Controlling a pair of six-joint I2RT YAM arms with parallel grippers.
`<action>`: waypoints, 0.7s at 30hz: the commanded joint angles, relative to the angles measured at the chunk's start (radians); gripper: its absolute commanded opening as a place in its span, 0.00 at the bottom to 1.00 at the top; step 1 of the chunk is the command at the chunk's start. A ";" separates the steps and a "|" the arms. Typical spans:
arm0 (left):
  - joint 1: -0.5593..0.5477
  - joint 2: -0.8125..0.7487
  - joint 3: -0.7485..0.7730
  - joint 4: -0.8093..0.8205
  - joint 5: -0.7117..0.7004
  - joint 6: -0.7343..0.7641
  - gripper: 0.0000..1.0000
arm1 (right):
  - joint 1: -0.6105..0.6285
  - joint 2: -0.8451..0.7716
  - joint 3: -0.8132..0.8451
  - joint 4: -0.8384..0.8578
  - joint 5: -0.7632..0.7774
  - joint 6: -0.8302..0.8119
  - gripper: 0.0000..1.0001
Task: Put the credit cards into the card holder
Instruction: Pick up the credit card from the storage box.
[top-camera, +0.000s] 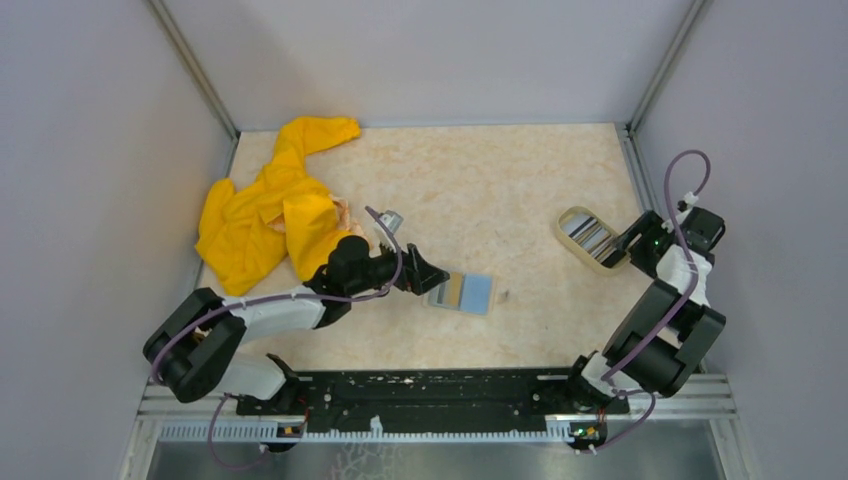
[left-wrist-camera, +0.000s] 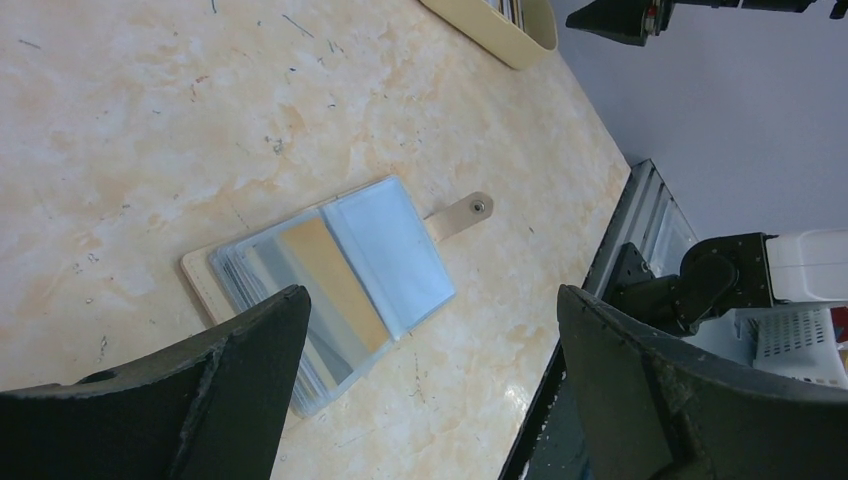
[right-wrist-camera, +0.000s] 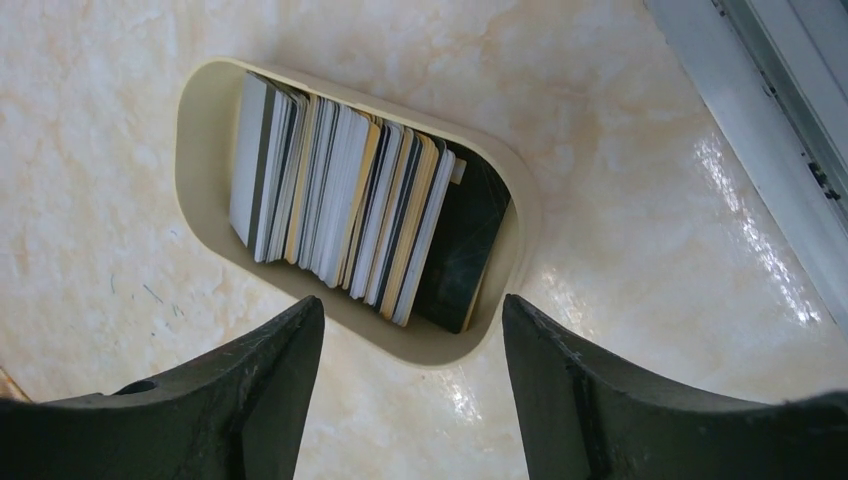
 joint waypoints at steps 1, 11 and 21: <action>0.004 0.036 0.045 -0.015 0.007 -0.033 0.99 | -0.008 0.020 0.055 0.086 -0.061 0.037 0.65; 0.005 0.064 0.062 -0.033 0.013 -0.019 0.99 | 0.063 0.089 0.056 0.110 -0.043 0.107 0.63; 0.005 0.073 0.052 -0.018 0.011 -0.025 0.99 | 0.119 0.185 0.077 0.109 0.025 0.115 0.68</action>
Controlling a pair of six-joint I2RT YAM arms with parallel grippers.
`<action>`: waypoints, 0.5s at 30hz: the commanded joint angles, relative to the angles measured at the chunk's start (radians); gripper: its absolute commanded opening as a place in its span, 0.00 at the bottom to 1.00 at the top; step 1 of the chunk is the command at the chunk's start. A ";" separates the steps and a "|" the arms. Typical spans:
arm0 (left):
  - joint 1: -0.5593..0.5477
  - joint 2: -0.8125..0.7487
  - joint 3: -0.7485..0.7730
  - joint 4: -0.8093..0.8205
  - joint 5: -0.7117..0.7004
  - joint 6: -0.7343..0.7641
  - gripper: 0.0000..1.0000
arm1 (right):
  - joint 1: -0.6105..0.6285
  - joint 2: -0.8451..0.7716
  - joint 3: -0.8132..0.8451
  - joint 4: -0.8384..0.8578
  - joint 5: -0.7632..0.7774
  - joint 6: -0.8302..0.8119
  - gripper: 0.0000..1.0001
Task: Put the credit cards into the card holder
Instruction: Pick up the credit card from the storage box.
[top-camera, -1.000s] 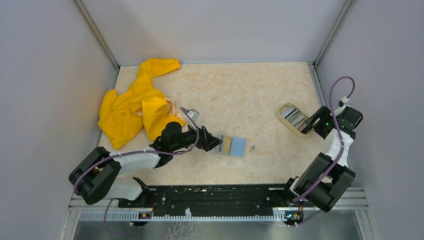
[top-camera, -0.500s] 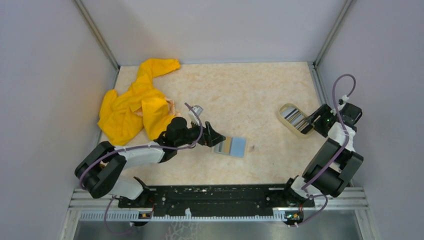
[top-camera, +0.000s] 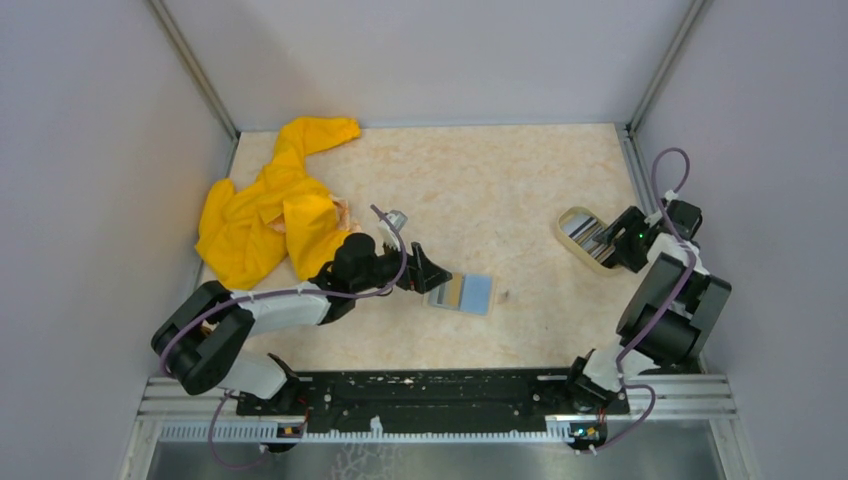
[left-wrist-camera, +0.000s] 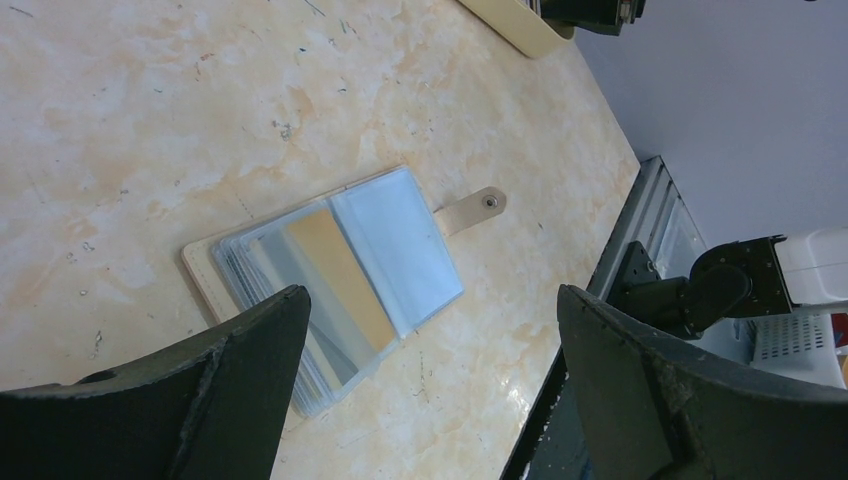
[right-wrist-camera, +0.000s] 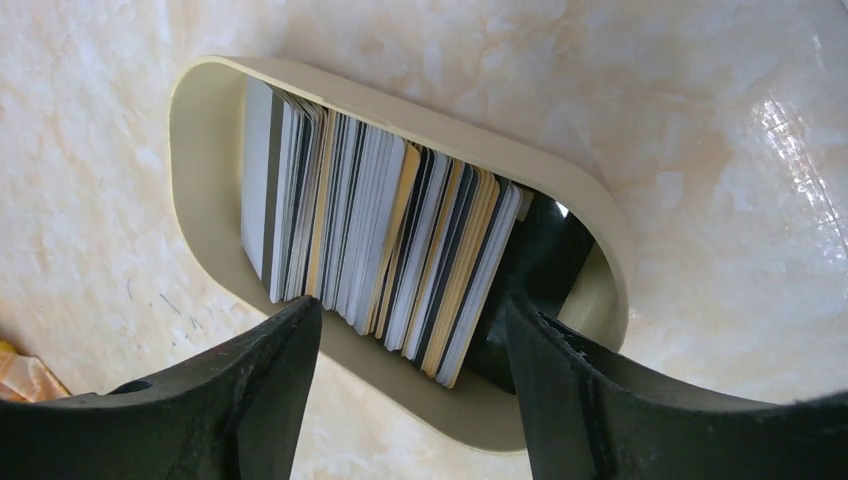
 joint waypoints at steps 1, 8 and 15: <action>0.005 0.014 0.014 0.015 0.010 -0.002 0.99 | 0.029 0.020 0.054 0.026 0.046 0.014 0.69; 0.004 0.014 0.016 0.014 0.013 -0.001 0.99 | 0.037 0.090 0.079 0.046 0.003 0.057 0.69; 0.005 0.005 0.002 0.022 0.010 -0.009 0.99 | 0.013 0.106 0.040 0.144 -0.126 0.103 0.64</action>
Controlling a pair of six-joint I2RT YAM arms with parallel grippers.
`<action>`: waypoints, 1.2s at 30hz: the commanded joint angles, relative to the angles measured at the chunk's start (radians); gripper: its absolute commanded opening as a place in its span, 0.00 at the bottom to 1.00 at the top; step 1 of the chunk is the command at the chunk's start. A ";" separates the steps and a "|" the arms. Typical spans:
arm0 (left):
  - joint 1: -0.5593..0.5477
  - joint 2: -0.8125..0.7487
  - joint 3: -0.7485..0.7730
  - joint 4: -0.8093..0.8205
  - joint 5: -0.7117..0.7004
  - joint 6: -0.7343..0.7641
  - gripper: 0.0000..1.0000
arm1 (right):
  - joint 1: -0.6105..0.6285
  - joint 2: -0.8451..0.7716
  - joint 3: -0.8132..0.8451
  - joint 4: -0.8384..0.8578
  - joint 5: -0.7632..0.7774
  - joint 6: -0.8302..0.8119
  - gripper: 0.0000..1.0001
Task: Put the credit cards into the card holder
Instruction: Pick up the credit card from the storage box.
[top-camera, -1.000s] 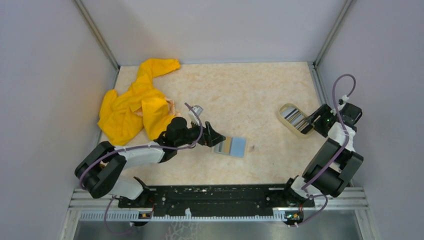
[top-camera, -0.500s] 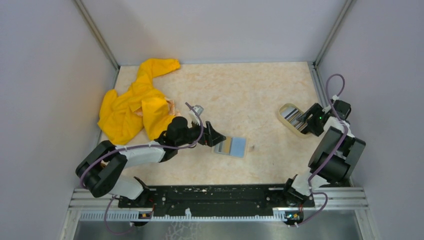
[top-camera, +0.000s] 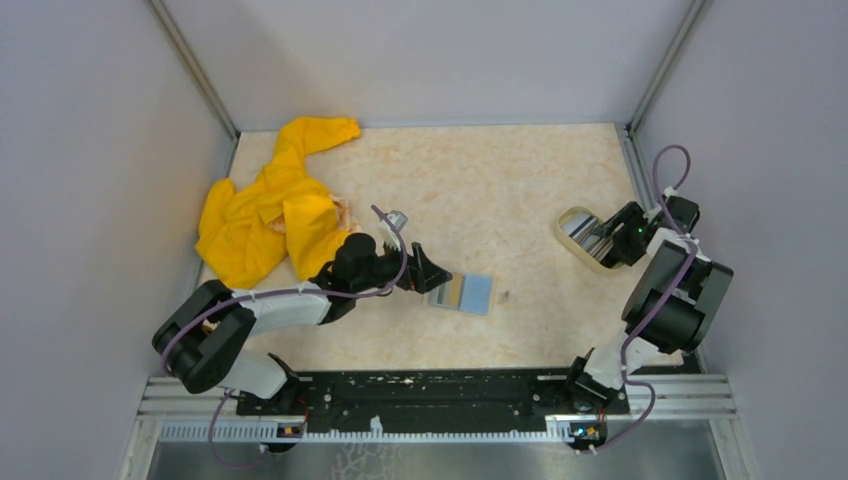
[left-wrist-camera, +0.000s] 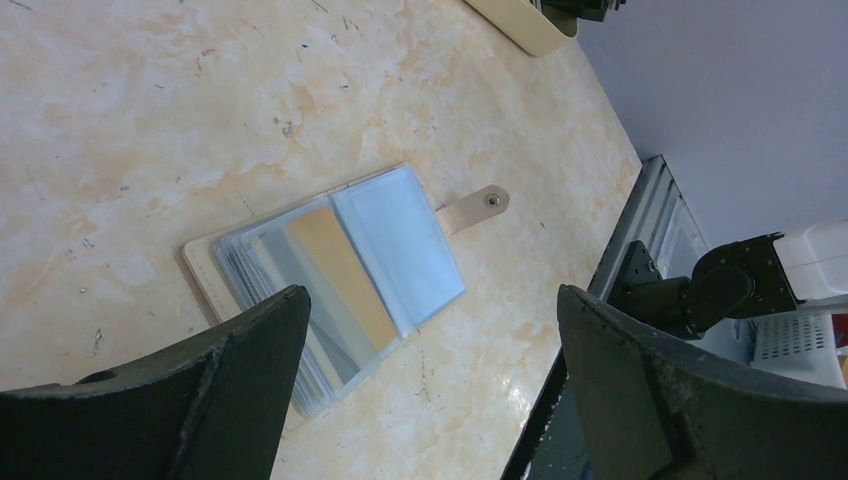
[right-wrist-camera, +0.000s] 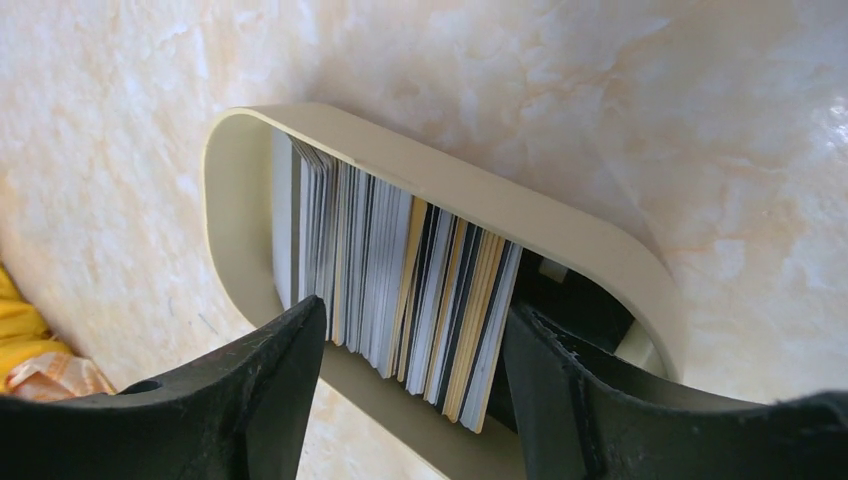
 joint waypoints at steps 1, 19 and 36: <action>0.004 -0.004 -0.003 0.028 0.011 -0.010 0.99 | -0.021 0.021 -0.007 0.098 -0.121 0.050 0.63; 0.004 -0.005 -0.107 0.150 0.036 0.013 0.99 | -0.065 0.069 0.002 0.109 -0.397 -0.021 0.68; 0.004 0.060 -0.094 0.201 0.117 0.045 0.99 | -0.080 0.146 -0.008 0.208 -0.406 0.048 0.70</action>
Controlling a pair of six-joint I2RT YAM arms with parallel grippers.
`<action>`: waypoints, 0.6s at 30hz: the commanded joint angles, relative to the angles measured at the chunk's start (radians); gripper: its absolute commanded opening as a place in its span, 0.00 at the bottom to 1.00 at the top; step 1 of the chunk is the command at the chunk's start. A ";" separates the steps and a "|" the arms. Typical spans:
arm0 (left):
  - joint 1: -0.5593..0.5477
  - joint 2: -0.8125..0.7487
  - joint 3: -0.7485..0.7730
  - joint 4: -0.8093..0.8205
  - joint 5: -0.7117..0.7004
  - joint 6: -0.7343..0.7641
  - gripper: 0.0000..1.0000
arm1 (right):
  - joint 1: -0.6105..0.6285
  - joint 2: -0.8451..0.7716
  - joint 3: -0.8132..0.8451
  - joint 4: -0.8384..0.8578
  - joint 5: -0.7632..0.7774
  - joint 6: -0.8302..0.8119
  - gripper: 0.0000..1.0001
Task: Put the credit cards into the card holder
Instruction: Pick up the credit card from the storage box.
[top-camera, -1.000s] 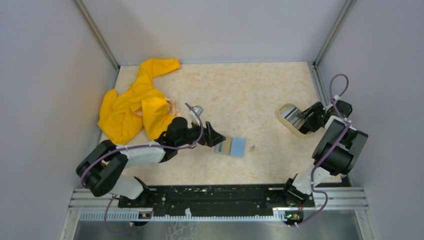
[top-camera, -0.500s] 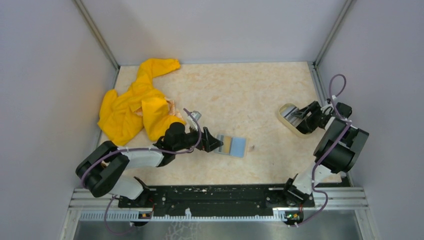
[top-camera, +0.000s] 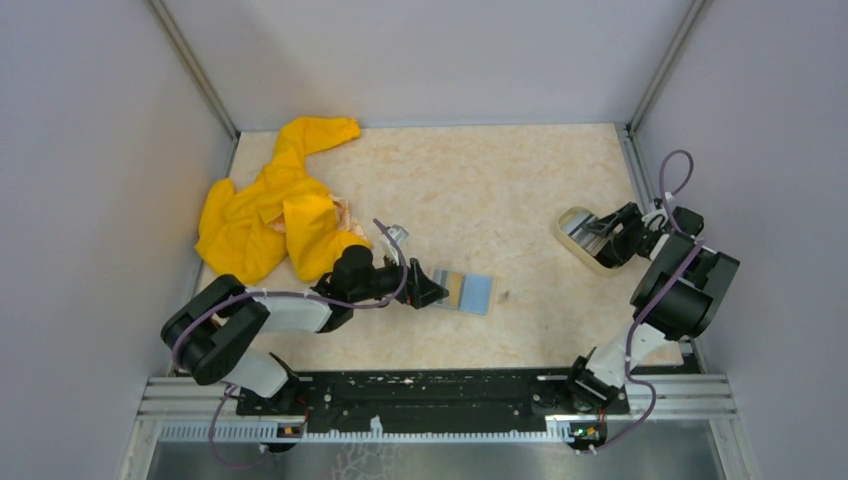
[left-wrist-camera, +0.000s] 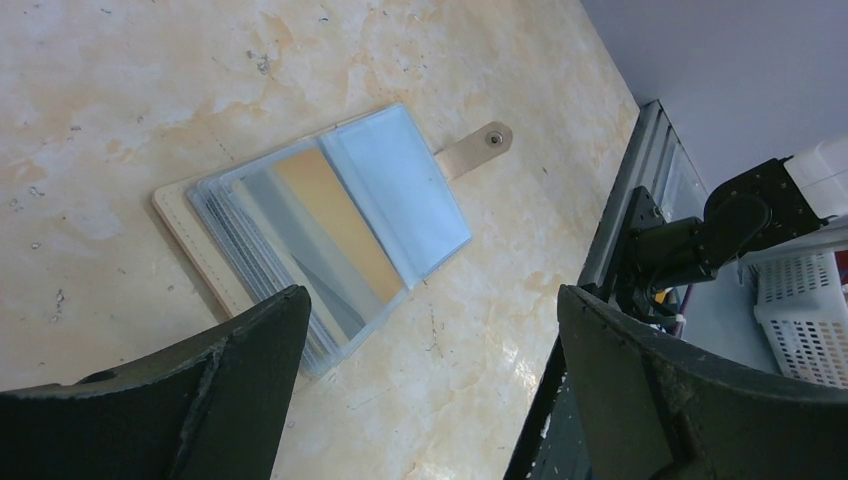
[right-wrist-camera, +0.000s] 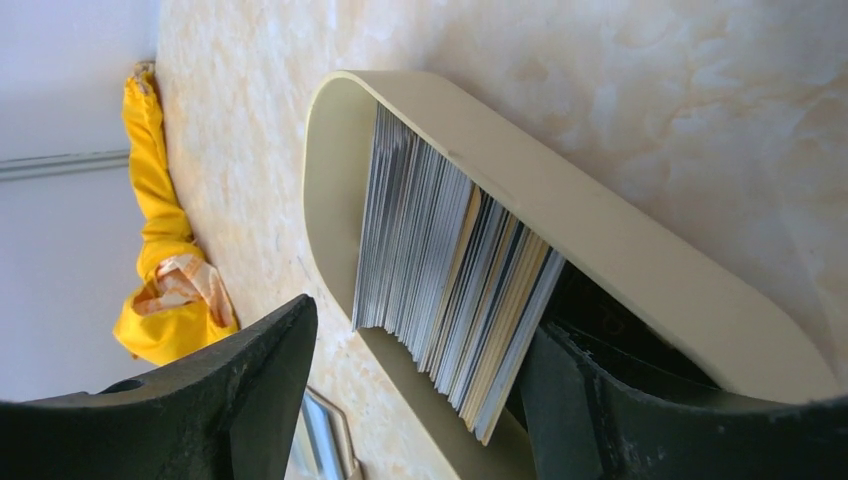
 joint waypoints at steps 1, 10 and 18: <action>0.004 0.007 0.007 0.050 0.039 0.015 0.99 | -0.005 0.053 0.023 0.058 -0.029 0.019 0.70; 0.004 -0.013 -0.003 0.048 0.042 0.008 0.99 | -0.007 0.054 0.026 0.087 -0.079 0.060 0.68; 0.004 -0.020 -0.003 0.042 0.039 0.009 0.99 | -0.047 -0.011 0.016 0.086 -0.122 0.074 0.64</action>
